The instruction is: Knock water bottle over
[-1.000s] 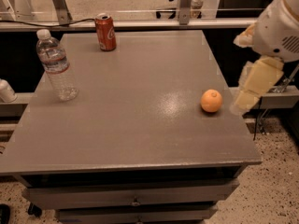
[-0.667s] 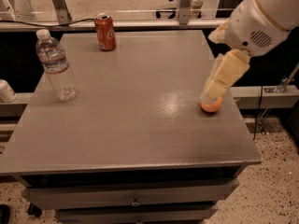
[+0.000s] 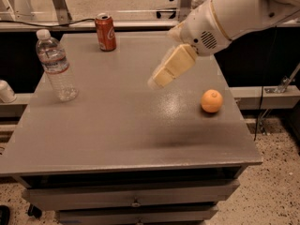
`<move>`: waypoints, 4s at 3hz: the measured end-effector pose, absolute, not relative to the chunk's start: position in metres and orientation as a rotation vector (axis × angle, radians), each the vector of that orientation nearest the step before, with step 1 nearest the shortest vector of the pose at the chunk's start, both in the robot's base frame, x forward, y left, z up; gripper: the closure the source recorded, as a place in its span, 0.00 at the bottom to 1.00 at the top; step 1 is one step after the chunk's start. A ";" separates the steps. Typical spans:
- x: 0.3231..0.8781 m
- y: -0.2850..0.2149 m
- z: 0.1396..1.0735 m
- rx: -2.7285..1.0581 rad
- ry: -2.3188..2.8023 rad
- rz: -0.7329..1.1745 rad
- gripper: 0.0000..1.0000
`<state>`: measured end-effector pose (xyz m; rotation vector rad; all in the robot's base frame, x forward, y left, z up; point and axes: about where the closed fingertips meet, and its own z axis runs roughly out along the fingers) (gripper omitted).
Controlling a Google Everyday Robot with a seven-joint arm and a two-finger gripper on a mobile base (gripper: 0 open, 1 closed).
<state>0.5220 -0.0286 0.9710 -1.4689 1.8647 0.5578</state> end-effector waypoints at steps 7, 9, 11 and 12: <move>0.589 0.174 0.901 -1.358 1.375 0.924 0.00; 0.578 0.242 0.892 -1.389 1.261 1.049 0.17; 0.575 0.263 0.884 -1.390 1.228 1.085 0.65; 0.579 0.253 0.888 -1.399 1.236 1.060 0.87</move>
Offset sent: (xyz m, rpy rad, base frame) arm 0.0091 0.0107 -0.0112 0.1193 -0.0975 -0.0029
